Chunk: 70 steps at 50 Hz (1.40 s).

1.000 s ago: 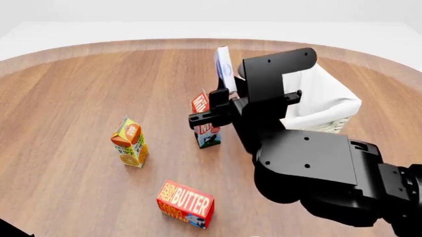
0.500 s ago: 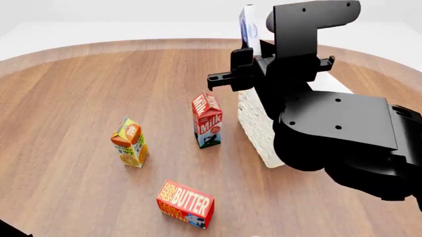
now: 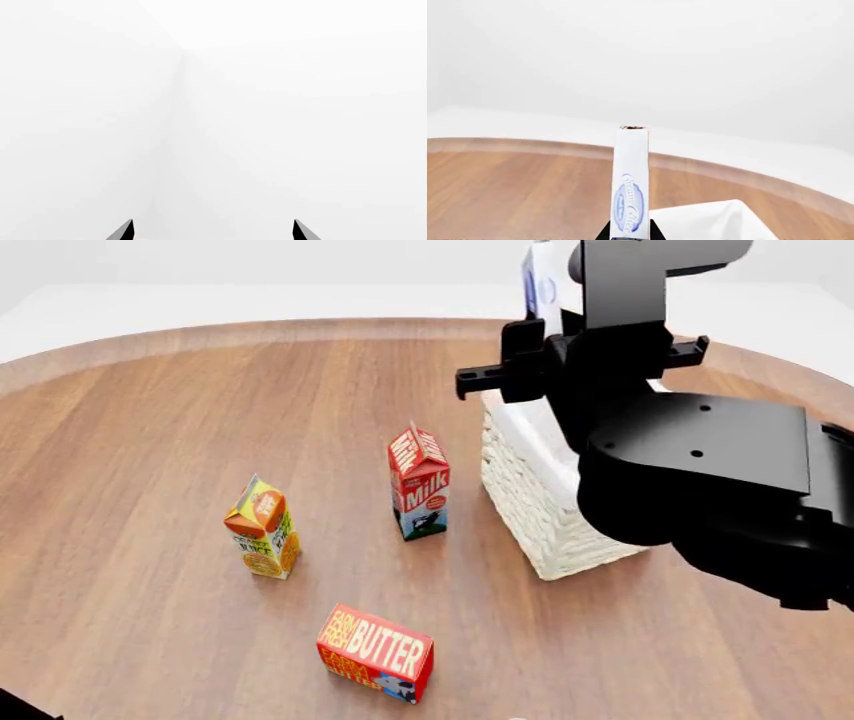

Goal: Pick up the cream cheese box and the butter, and put them in the basket.

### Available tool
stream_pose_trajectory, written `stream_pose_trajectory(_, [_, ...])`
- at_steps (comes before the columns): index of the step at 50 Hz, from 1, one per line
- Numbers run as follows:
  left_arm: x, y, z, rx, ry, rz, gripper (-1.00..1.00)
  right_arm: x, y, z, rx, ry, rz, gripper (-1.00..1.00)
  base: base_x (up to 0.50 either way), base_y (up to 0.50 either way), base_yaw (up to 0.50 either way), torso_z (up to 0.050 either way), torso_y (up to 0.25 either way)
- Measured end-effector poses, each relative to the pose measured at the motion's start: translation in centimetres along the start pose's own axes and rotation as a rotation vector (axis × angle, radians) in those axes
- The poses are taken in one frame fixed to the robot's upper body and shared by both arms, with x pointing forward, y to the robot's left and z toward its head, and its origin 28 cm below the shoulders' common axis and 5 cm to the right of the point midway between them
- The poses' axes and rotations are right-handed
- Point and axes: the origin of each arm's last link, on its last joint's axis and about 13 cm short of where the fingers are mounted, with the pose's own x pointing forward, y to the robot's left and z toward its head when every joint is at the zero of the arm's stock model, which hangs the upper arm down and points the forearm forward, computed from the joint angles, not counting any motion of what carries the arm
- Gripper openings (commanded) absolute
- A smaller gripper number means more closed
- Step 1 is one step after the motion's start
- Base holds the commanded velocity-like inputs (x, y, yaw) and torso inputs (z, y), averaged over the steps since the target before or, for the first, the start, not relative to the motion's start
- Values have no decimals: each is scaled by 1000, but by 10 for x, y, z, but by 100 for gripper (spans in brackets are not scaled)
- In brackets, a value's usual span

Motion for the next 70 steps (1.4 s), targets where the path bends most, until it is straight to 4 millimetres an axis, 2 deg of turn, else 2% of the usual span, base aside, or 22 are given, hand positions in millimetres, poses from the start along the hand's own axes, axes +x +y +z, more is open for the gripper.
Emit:
stream_pose_trajectory(38, [-2, -1, 1, 0, -1, -2, 100, 44, -28, -3, -43, 93, -205, -100, 0, 0, 0, 0, 1])
stream_pose_trajectory(55, [-1, -1, 2, 0, -1, -2, 100, 66, -42, -17, -17, 169, -303, -100, 0, 0, 0, 0, 1])
stream_pose_trajectory(70, [-1, -2, 1, -1, 1, -3, 100, 84, -46, -26, -26, 218, -359, -100, 0, 0, 0, 1, 1])
